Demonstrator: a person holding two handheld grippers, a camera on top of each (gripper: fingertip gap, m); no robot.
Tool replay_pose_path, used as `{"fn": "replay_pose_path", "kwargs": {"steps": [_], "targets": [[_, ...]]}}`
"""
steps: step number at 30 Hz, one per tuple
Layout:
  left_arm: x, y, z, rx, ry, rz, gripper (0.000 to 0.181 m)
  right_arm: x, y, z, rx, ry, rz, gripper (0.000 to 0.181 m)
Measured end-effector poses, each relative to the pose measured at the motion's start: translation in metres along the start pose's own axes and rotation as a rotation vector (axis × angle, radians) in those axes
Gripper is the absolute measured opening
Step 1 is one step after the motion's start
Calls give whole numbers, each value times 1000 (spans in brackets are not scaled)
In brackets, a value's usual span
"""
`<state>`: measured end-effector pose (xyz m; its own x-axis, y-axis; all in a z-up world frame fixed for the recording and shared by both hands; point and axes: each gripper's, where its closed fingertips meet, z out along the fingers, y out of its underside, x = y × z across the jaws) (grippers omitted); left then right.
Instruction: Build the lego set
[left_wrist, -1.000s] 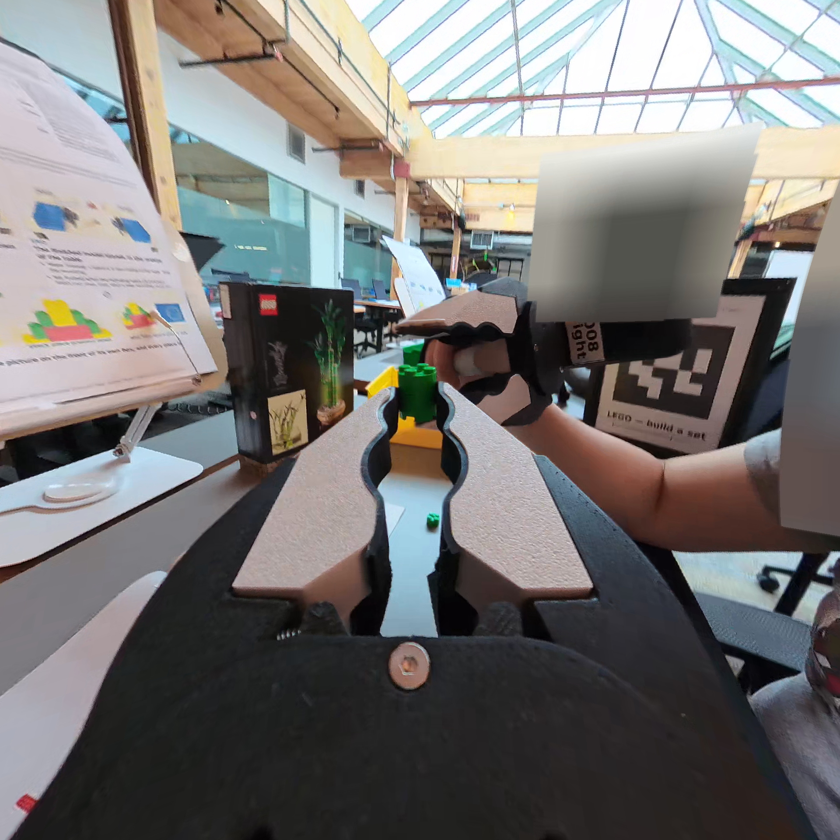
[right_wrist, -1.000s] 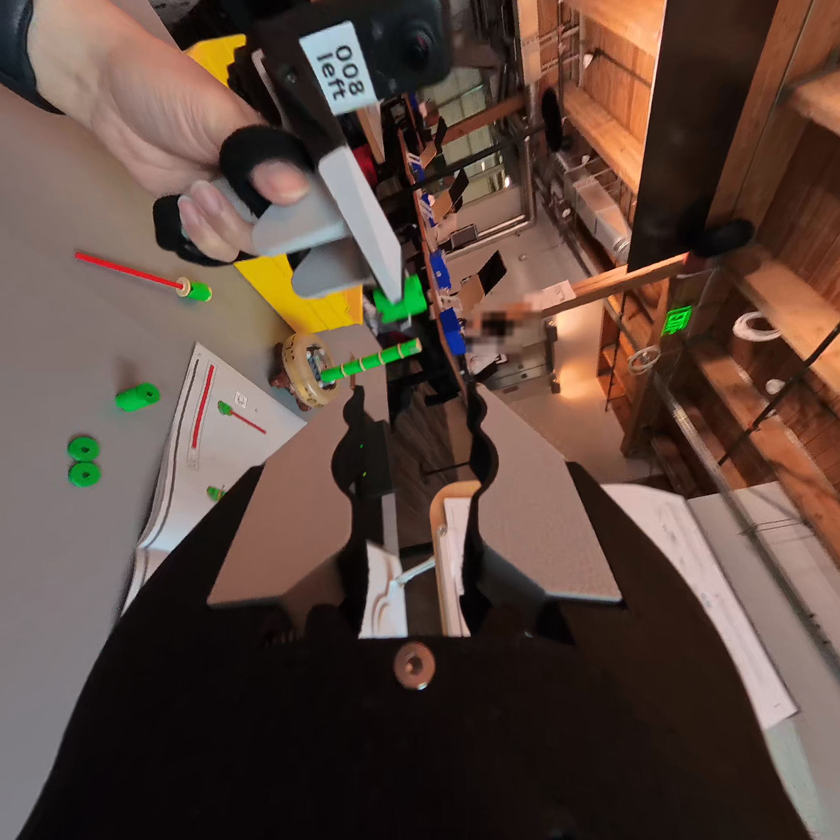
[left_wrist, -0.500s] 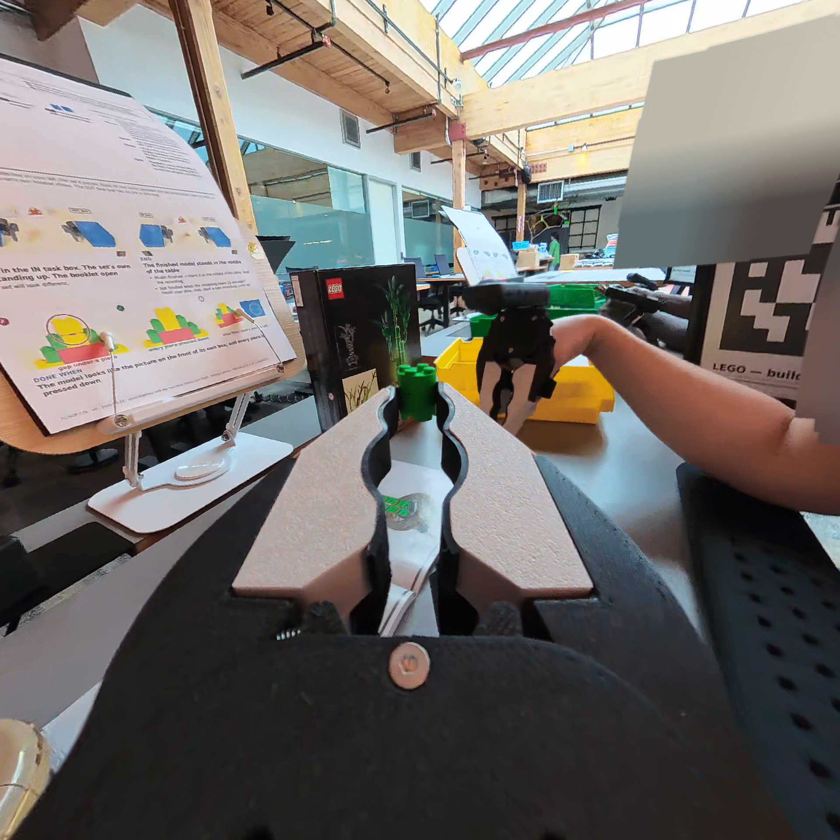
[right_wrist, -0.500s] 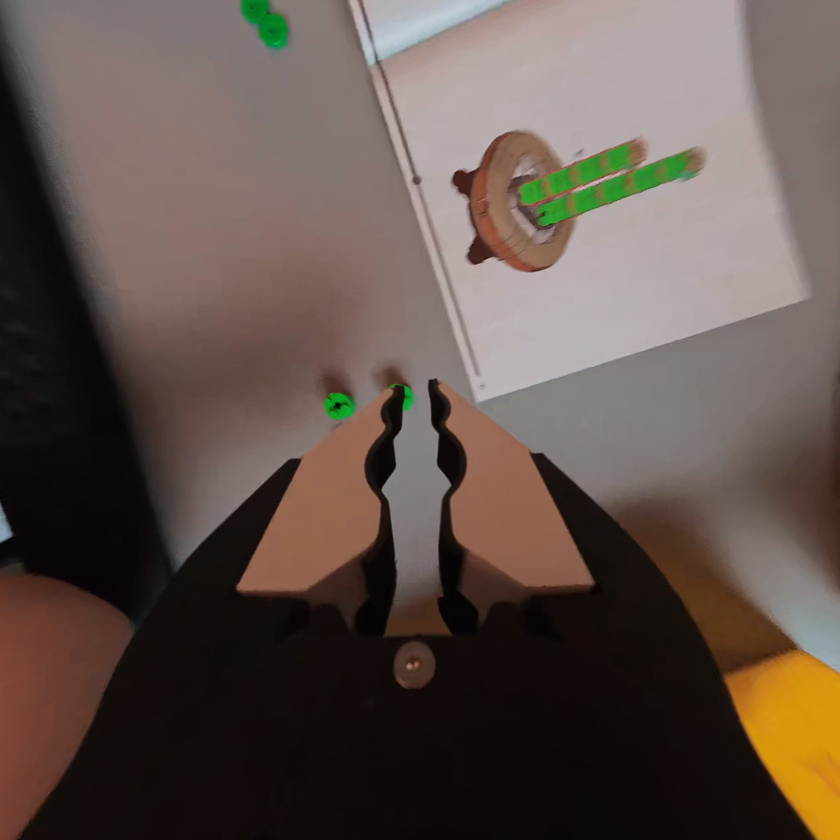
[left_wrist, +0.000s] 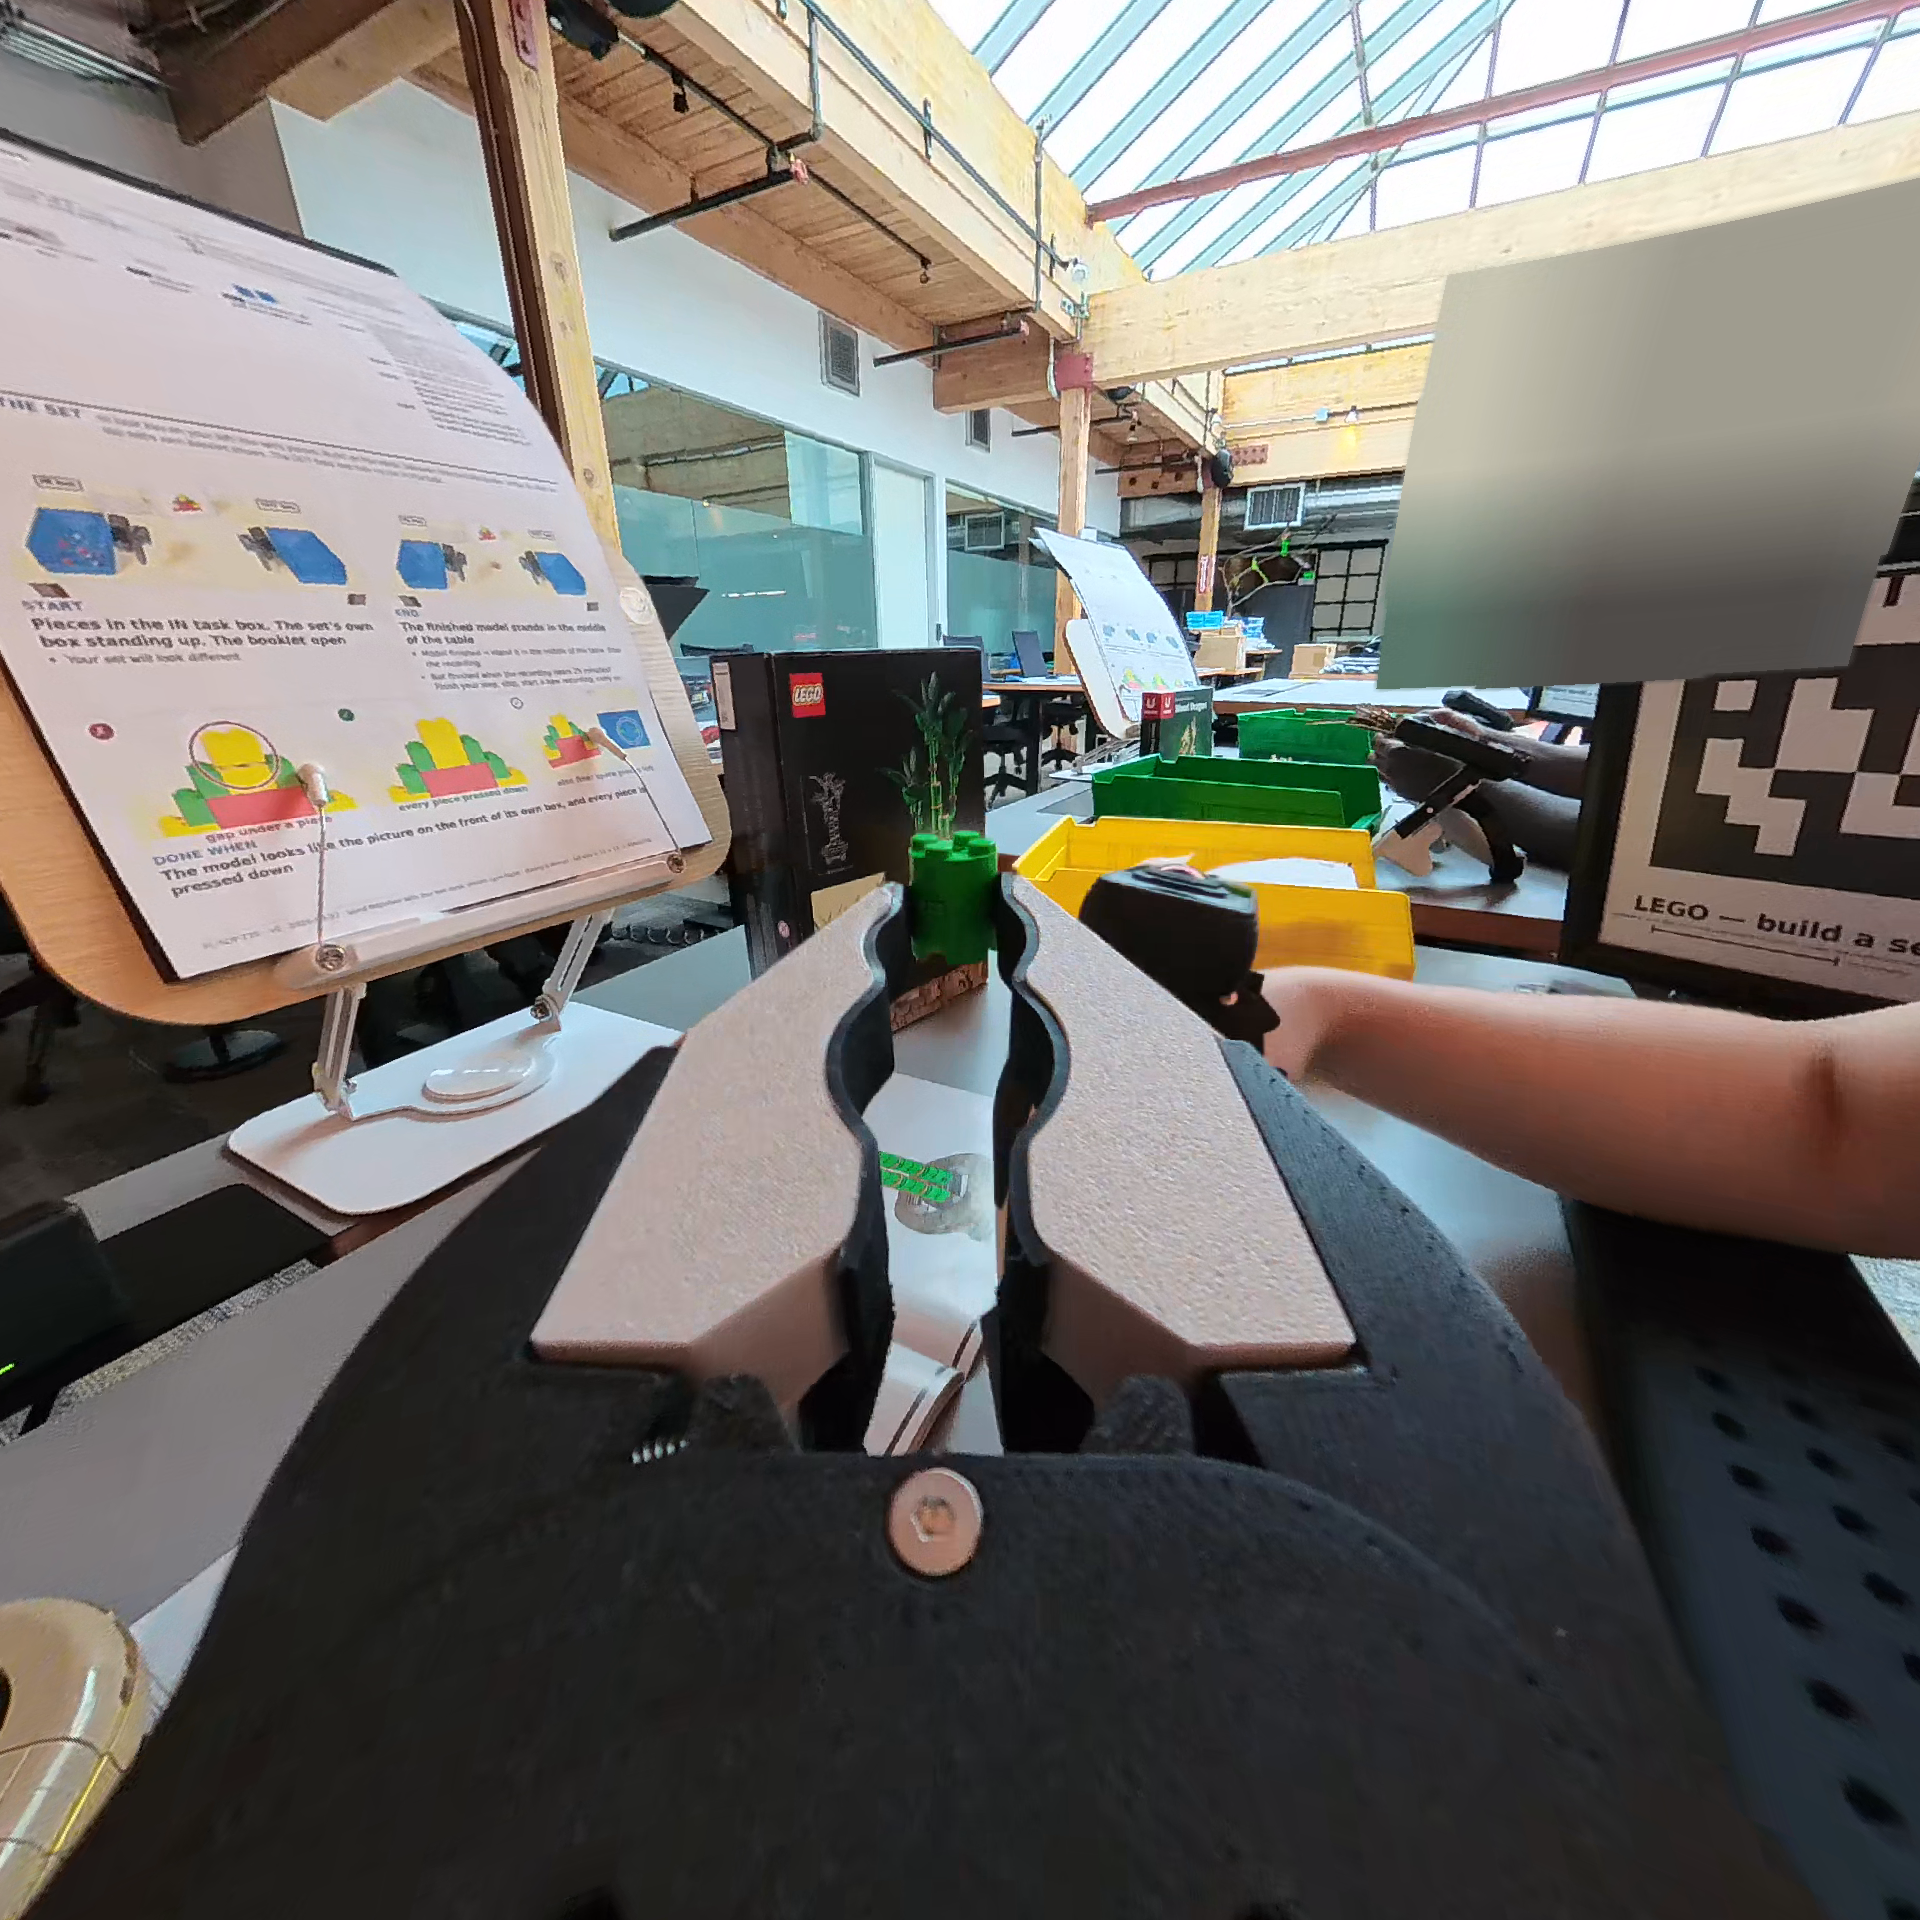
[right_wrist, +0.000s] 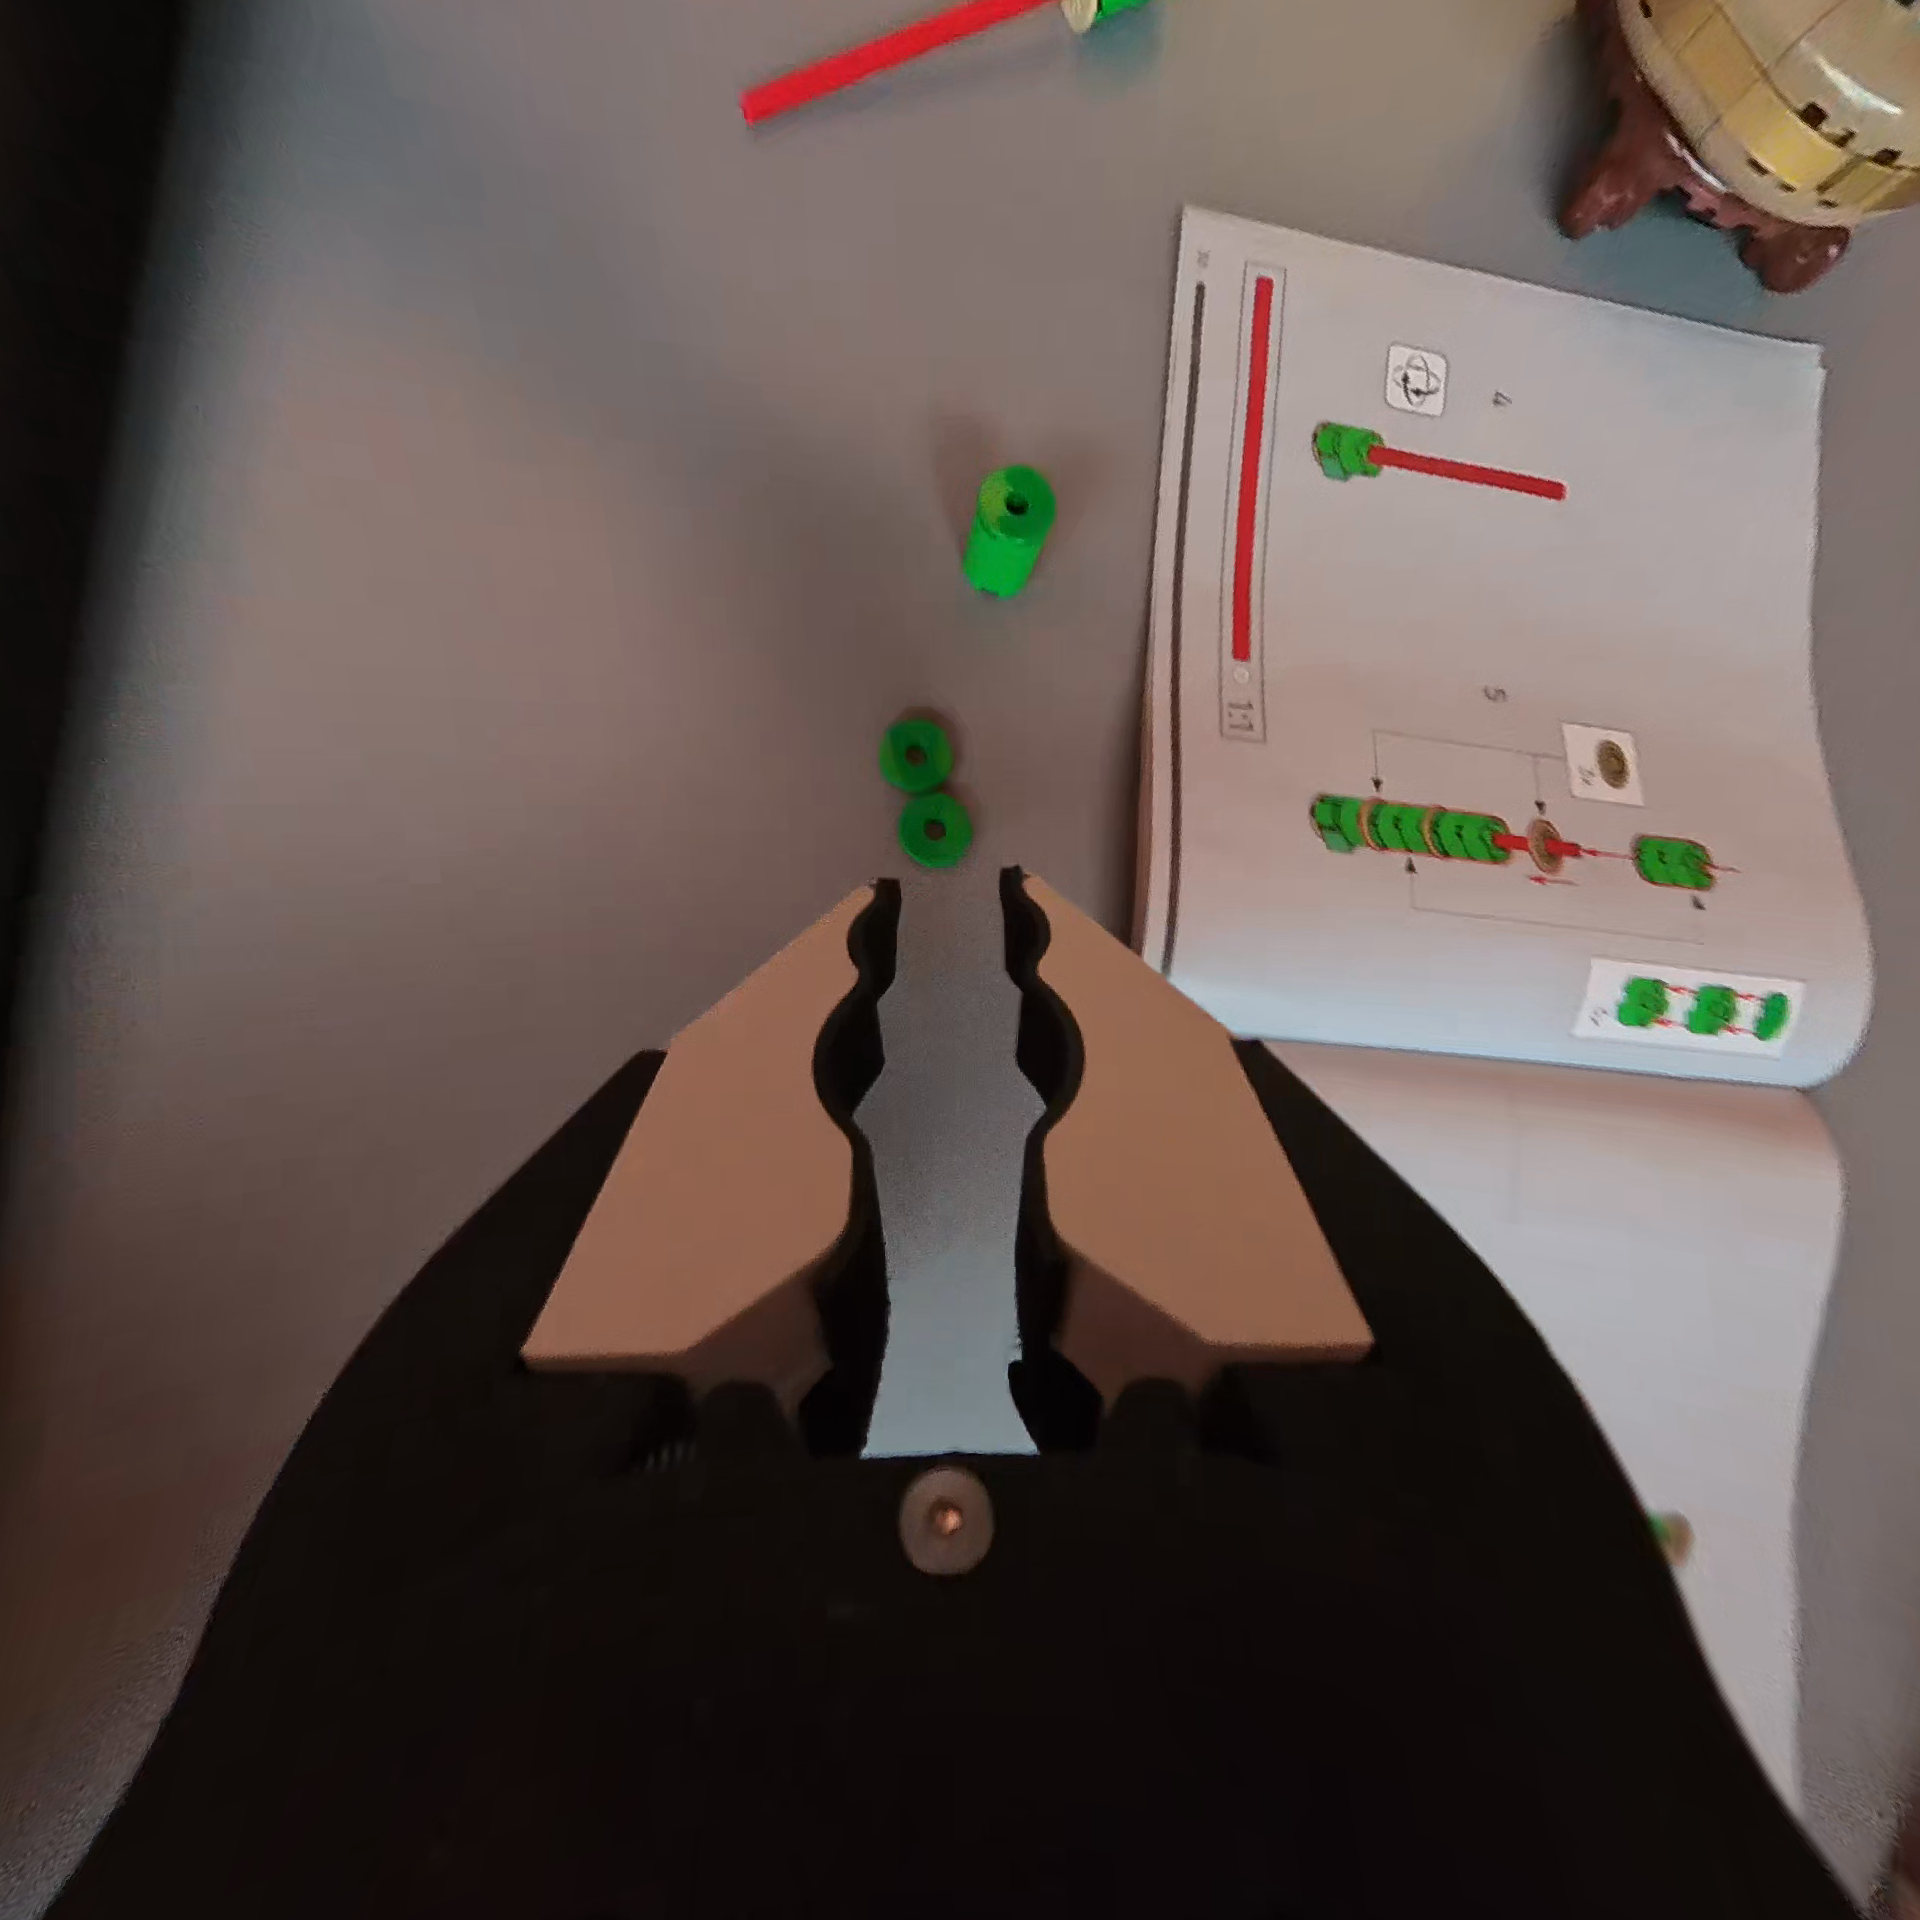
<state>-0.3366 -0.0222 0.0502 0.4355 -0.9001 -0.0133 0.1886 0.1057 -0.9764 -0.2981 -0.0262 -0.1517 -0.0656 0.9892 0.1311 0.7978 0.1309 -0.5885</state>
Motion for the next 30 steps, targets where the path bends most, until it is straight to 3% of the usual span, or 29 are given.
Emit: {"fn": "replay_pose_path", "kwargs": {"steps": [1, 4, 10, 12, 19, 22, 30], "targets": [[-1, 2, 0, -7, -3, -2, 14, -1, -2, 3, 26, -12, 13, 20], [-3, 5, 1, -25, -6, -3, 14, -7, -7, 12, 75, -63, 34, 21], [-4, 8, 2, -44, -10, 6, 14, -6, 2, 23, 30, -76, 47, 16], [-4, 10, 2, -55, -9, -1, 14, -10, 2, 23, 48, -113, 56, 4], [-8, 14, 1, -77, -28, 9, 14, 2, 13, 0, 106, -133, 130, 0], [-9, 12, 0, -70, -26, -4, 14, 1, -2, -8, 187, -157, 182, 15], [-9, 18, 2, -97, -32, 5, 14, -12, -4, 18, 84, -117, 66, 24]]}}
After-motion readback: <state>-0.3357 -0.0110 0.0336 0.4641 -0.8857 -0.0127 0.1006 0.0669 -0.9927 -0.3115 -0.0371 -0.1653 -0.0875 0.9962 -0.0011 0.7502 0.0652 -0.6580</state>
